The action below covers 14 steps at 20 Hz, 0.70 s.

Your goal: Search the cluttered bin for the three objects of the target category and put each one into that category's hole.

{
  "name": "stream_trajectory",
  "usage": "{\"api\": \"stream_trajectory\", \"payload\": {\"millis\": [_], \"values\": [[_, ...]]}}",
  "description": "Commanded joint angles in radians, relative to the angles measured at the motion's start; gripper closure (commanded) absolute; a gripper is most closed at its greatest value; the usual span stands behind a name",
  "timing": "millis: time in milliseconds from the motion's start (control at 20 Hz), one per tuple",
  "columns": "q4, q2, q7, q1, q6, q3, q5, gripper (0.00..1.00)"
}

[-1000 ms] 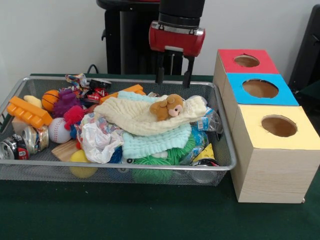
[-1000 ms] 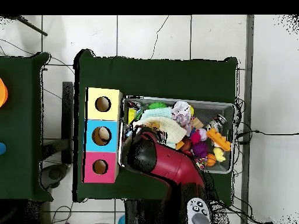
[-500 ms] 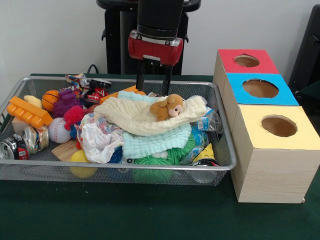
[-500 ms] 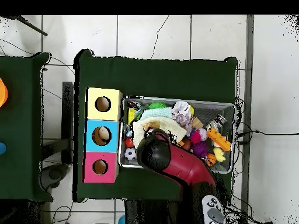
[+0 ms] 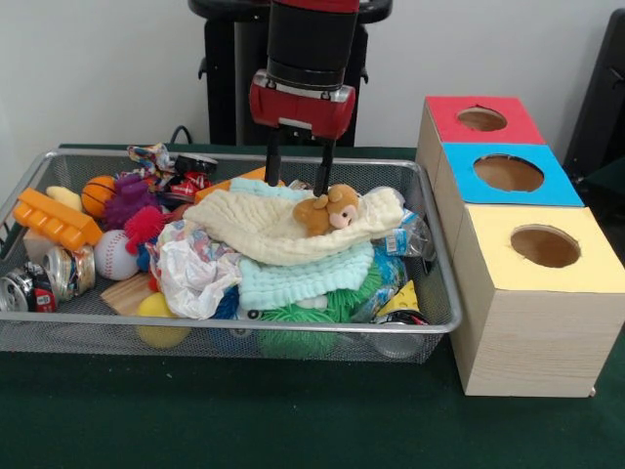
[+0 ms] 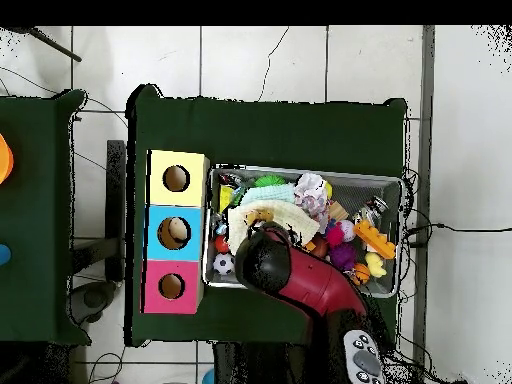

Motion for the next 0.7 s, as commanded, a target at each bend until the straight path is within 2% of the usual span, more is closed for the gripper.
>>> {"api": "stream_trajectory", "payload": {"millis": [50,400,700], "values": [[0.019,0.028,0.215,0.016,-0.027,0.071,0.02,0.0],[0.013,0.018,0.228,0.042,-0.001,0.056,0.037,0.0],[0.014,-0.018,0.232,0.07,0.056,0.032,0.049,0.0]]}}
